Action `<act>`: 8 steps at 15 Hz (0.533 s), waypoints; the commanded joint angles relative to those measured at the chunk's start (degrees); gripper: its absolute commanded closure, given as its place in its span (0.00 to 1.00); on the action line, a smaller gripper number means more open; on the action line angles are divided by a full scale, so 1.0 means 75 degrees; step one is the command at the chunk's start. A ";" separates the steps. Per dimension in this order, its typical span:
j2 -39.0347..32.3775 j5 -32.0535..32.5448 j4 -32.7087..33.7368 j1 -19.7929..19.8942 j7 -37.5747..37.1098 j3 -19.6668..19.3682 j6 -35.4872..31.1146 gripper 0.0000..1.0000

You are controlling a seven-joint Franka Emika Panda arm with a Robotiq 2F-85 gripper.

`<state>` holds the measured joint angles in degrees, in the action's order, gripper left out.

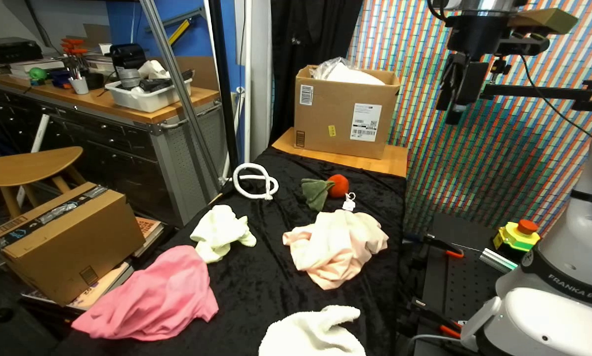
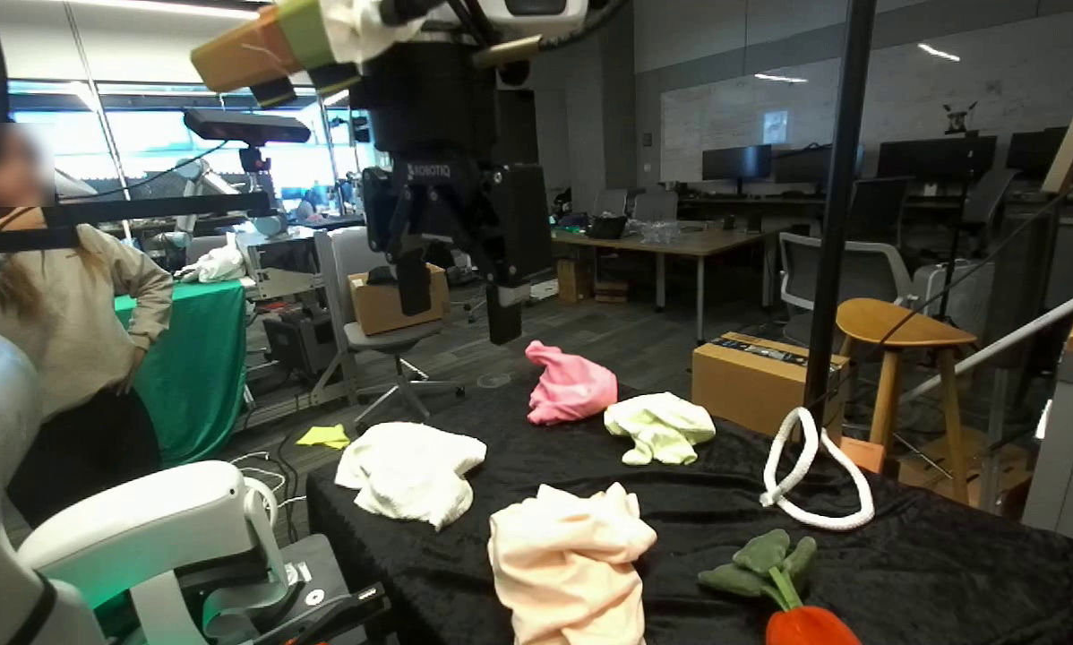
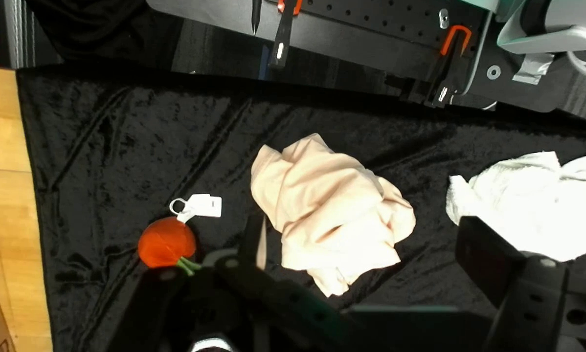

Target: Pile the things on the table on top of the peach shirt

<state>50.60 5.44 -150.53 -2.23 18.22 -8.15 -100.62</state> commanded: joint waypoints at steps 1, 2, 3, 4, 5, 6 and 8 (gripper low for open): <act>-0.1175 -0.0006 0.0775 -0.0330 0.0033 0.0293 -0.0323 0.00; -0.1471 -0.0039 0.0983 -0.0404 0.0038 0.0353 -0.0407 0.00; -0.1753 -0.0027 0.1162 -0.0449 0.0025 0.0428 -0.0587 0.00; -0.2074 -0.0048 0.1360 -0.0498 0.0024 0.0486 -0.0801 0.00; -0.2346 -0.0041 0.1548 -0.0501 -0.0020 0.0554 -0.0990 0.00; -0.2625 -0.0054 0.1720 -0.0516 -0.0008 0.0590 -0.1185 0.00; -0.3152 -0.0109 0.2042 -0.0532 0.0090 0.0613 -0.1611 0.00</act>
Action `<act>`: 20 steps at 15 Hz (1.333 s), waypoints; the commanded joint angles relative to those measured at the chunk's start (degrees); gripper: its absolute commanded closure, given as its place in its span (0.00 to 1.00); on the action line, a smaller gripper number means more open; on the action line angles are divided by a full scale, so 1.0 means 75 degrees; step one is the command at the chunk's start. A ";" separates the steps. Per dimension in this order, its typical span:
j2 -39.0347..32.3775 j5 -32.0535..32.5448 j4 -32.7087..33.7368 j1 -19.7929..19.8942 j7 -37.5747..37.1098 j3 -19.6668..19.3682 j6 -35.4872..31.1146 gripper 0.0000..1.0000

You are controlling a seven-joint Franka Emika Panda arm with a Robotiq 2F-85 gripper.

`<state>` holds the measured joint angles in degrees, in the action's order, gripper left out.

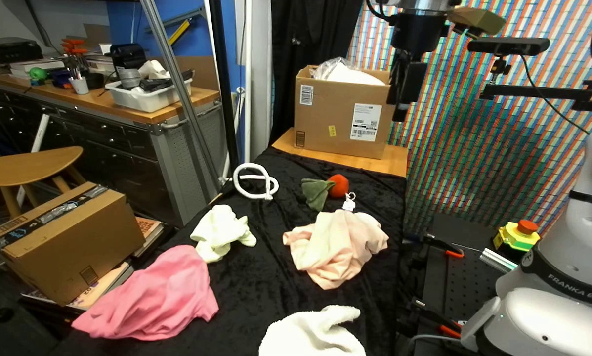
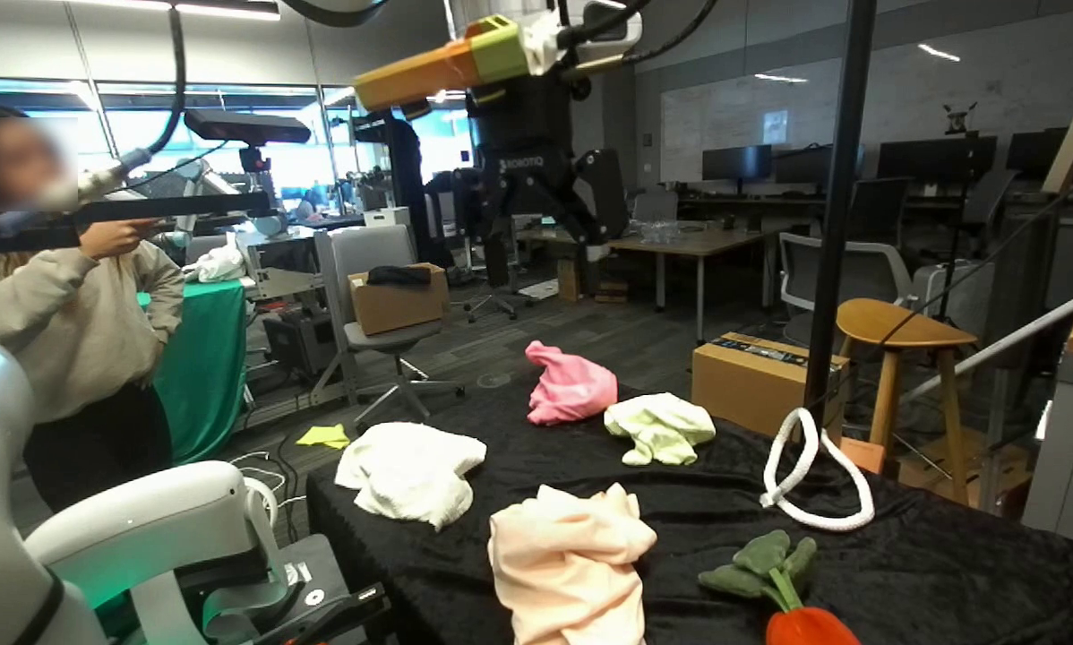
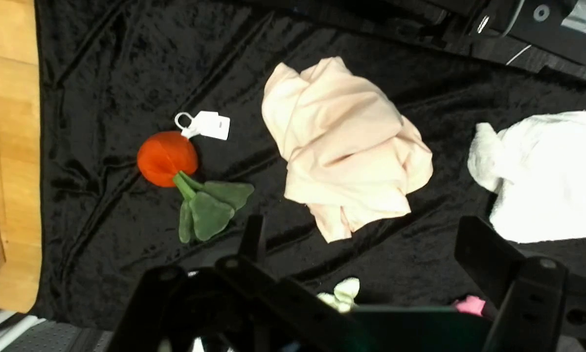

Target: Pile the things on the table on top of the peach shirt

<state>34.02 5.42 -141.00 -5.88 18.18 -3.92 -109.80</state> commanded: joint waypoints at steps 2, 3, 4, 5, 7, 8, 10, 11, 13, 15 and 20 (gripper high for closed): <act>-0.1436 -0.0072 0.1100 -0.0011 0.0199 0.0067 -0.0731 0.00; -0.1687 -0.0080 0.1295 -0.0008 0.0323 0.0050 -0.0785 0.00; -0.1924 -0.0078 0.1478 0.0012 0.0398 0.0048 -0.0811 0.00; -0.2149 -0.0060 0.1666 0.0030 0.0514 0.0046 -0.0809 0.00; -0.2590 0.0001 0.1980 0.0092 0.0588 0.0076 -0.0960 0.00; -0.2772 0.0009 0.2109 0.0115 0.0657 0.0081 -0.1058 0.00; -0.3155 -0.0045 0.2350 0.0156 0.0788 0.0086 -0.1342 0.00; -0.3376 -0.0014 0.2419 0.0193 0.0737 0.0114 -0.1663 0.00; -0.3767 0.0019 0.2547 0.0245 0.0694 0.0154 -0.2206 0.00; -0.4163 0.0071 0.2651 0.0285 0.0623 0.0203 -0.2816 0.00; -0.5336 -0.0080 0.3112 0.0352 0.0672 0.0353 -0.3963 0.00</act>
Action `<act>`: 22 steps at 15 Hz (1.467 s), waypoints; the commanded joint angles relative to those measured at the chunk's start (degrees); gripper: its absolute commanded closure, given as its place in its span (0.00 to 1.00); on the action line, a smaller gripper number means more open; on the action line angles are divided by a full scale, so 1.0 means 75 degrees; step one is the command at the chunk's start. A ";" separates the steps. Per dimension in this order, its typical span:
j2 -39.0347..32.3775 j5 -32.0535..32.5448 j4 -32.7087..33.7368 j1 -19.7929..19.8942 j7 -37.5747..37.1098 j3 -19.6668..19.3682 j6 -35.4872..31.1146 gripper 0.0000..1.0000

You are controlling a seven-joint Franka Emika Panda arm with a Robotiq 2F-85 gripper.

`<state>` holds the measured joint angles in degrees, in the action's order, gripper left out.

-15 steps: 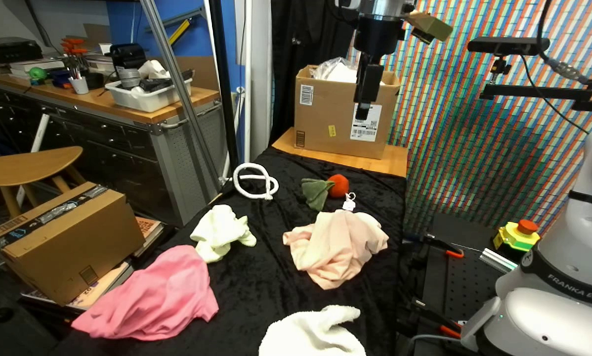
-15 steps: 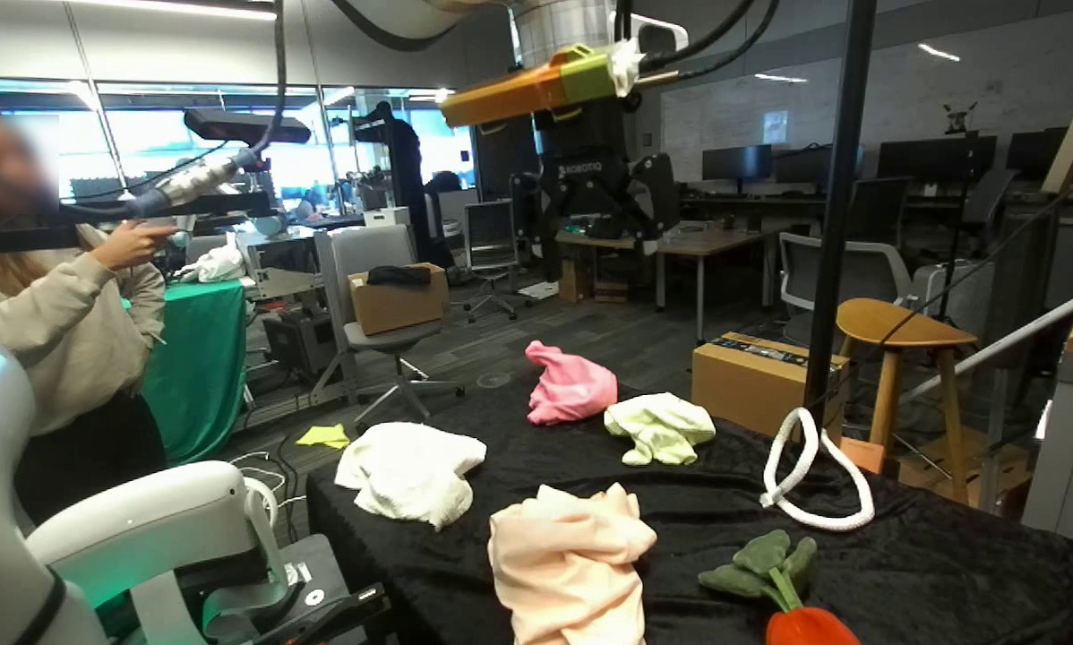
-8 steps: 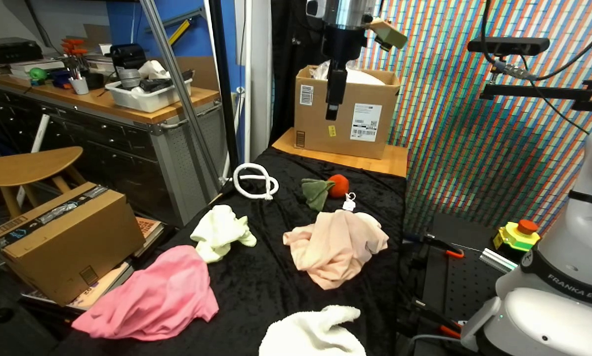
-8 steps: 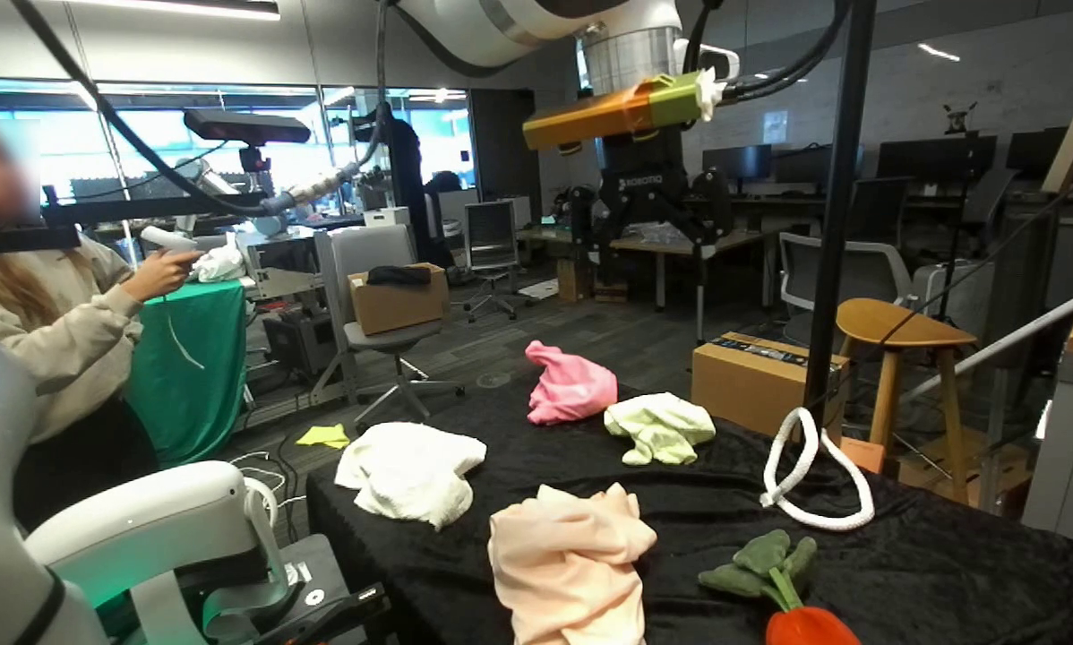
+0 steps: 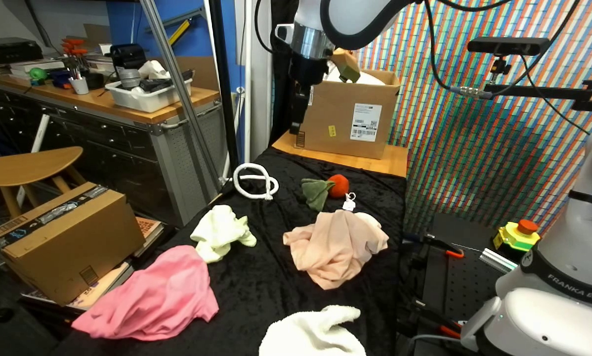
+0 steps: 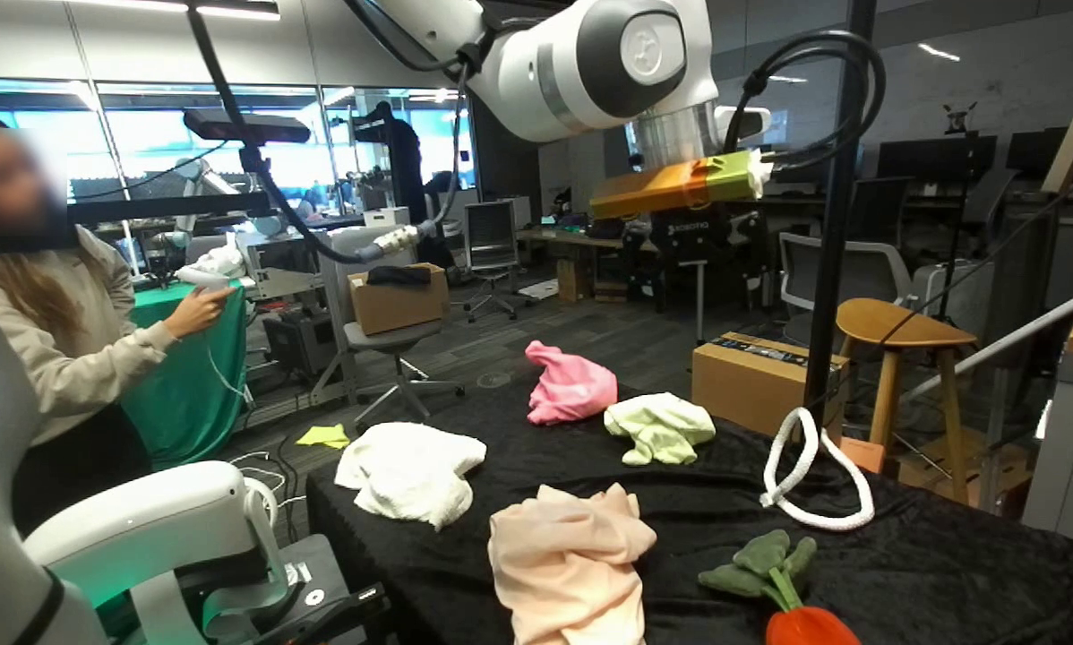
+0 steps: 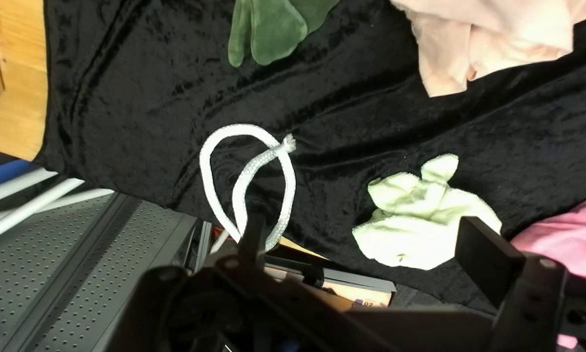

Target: Pile the things on the table on top of the peach shirt

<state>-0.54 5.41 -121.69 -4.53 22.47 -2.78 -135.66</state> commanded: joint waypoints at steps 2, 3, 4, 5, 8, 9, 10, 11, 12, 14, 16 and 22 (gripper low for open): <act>-0.1295 -0.0153 0.0855 0.0214 0.0090 0.0303 -0.0667 0.00; -0.1614 -0.0230 0.1022 0.0247 0.0085 0.0366 -0.0733 0.00; -0.1883 -0.0266 0.1191 0.0280 0.0065 0.0432 -0.0755 0.00; -0.2135 -0.0250 0.1353 0.0305 -0.0020 0.0486 -0.0794 0.00; -0.2953 -0.0185 0.1901 0.0340 -0.0372 0.0595 -0.0960 0.00; -0.3168 -0.0093 0.2057 0.0322 -0.0551 0.0585 -0.1033 0.00; -0.3433 0.0034 0.2241 0.0285 -0.0753 0.0532 -0.1151 0.00; -0.3643 0.0157 0.2397 0.0245 -0.0952 0.0460 -0.1297 0.00; -0.3857 0.0302 0.2563 0.0210 -0.1122 0.0384 -0.1386 0.00; -0.4271 0.0536 0.2890 0.0174 -0.1397 0.0240 -0.1485 0.00; -0.4572 0.0613 0.3131 0.0198 -0.1583 0.0168 -0.1489 0.00; -0.5191 0.0782 0.3669 0.0187 -0.1982 -0.0151 -0.1791 0.00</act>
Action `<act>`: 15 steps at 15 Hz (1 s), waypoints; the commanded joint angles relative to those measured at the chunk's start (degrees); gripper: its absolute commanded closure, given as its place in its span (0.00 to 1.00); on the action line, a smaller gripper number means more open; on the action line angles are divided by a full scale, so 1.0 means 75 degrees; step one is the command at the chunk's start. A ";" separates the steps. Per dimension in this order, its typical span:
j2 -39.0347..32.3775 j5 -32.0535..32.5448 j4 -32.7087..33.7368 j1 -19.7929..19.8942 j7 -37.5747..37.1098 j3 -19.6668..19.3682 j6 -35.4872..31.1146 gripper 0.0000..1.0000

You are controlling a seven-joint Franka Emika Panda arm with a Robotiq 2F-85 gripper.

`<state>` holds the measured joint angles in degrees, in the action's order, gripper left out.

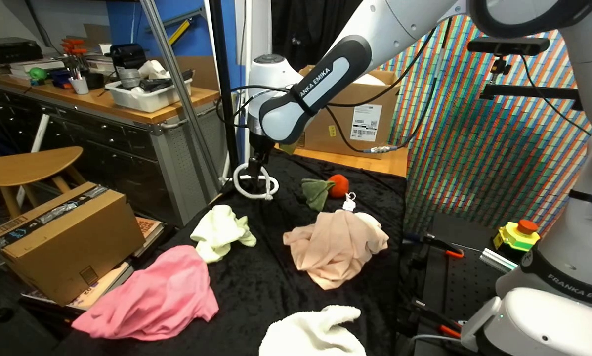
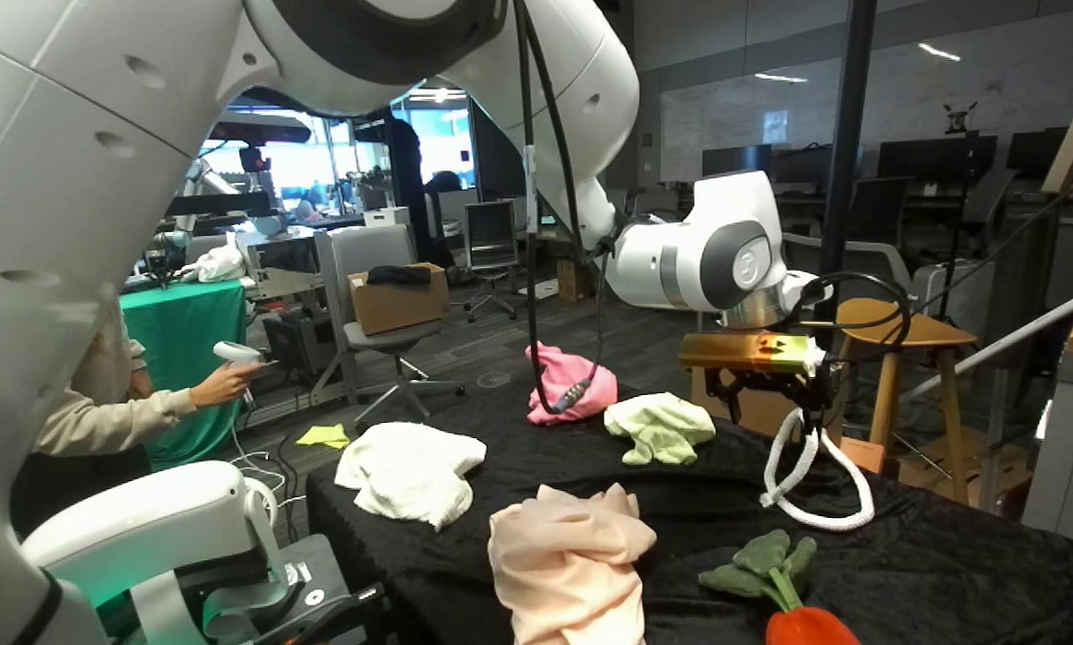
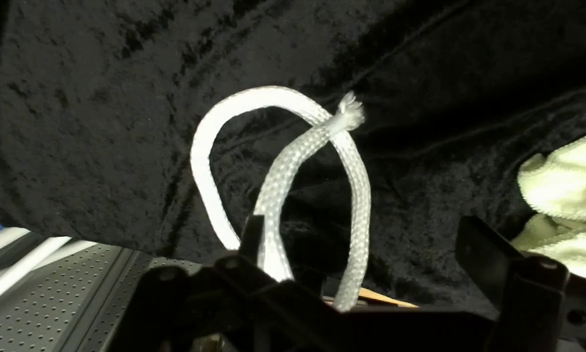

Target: Pile the things on the table on top of the peach shirt

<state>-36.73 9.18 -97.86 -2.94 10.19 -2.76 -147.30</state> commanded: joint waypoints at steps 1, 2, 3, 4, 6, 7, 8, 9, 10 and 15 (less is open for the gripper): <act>-0.0450 0.0318 0.0579 -0.0027 -0.0406 -0.0206 -0.0313 0.00; -0.0507 0.0369 0.0651 -0.0037 -0.0489 -0.0269 -0.0354 0.00; -0.0584 0.0404 0.0730 -0.0041 -0.0546 -0.0323 -0.0435 0.00; -0.0657 0.0413 0.0818 -0.0034 -0.0597 -0.0365 -0.0458 0.00; -0.0762 0.0412 0.0953 -0.0016 -0.0671 -0.0427 -0.0474 0.00; -0.0789 0.0389 0.0985 0.0005 -0.0678 -0.0432 -0.0480 0.00; -0.0821 0.0369 0.1027 0.0017 -0.0692 -0.0439 -0.0465 0.00; -0.0862 0.0362 0.1072 0.0023 -0.0702 -0.0448 -0.0454 0.00; -0.0877 0.0354 0.1091 0.0028 -0.0710 -0.0448 -0.0433 0.00; -0.1010 0.0345 0.1200 0.0056 -0.0719 -0.0453 -0.0405 0.25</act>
<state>-42.67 10.74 -91.42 -2.83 5.80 -6.08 -150.06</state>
